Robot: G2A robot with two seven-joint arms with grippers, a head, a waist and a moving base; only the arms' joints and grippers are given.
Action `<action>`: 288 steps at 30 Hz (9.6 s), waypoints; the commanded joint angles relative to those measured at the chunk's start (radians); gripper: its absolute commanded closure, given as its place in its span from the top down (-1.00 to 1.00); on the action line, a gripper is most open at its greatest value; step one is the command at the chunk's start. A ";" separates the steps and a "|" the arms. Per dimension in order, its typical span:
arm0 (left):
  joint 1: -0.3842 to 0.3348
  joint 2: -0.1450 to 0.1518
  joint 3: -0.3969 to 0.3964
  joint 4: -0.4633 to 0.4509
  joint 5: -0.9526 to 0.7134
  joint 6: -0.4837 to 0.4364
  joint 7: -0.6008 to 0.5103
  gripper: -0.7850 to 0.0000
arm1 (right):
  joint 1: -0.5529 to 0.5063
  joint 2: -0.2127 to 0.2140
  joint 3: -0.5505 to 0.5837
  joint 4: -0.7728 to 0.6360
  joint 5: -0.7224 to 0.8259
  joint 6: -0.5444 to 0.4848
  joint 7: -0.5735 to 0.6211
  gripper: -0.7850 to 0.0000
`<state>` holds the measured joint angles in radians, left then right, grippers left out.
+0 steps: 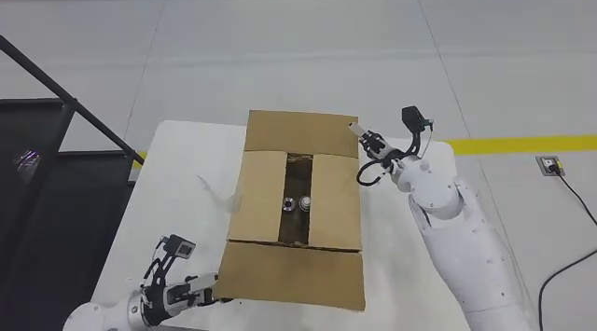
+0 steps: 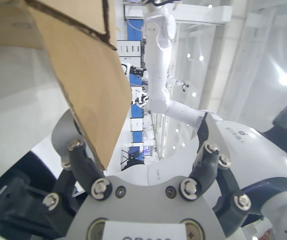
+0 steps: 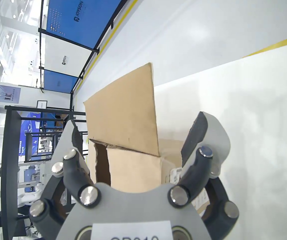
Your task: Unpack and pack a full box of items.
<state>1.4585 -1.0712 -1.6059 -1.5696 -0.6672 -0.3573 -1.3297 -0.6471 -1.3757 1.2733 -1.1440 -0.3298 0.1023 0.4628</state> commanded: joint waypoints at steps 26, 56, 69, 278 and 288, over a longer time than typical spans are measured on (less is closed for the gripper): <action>-0.058 -0.024 0.099 -0.066 0.178 -0.119 0.431 1.00 | 0.312 -0.039 0.024 0.690 0.527 -0.661 0.403 1.00; -0.232 -0.054 0.288 0.005 0.302 -0.004 0.590 1.00 | -0.010 0.078 0.119 0.057 0.528 -0.624 0.714 1.00; -0.263 -0.063 0.326 0.036 0.348 -0.010 0.633 1.00 | -0.071 0.084 0.022 -0.058 0.463 -0.326 0.674 1.00; -0.276 -0.188 0.310 0.018 0.290 -0.144 0.984 1.00 | -0.280 0.150 -0.066 -0.425 0.279 -0.263 0.603 1.00; -0.238 -0.185 0.260 -0.020 0.248 -0.165 0.969 1.00 | -0.236 0.146 -0.095 -0.398 0.320 -0.193 0.561 1.00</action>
<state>1.2120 -1.2581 -1.3327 -1.5811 -0.4022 -0.5239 -0.3544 -0.8821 -1.2306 1.1724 -1.5427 -0.0171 -0.0839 1.0291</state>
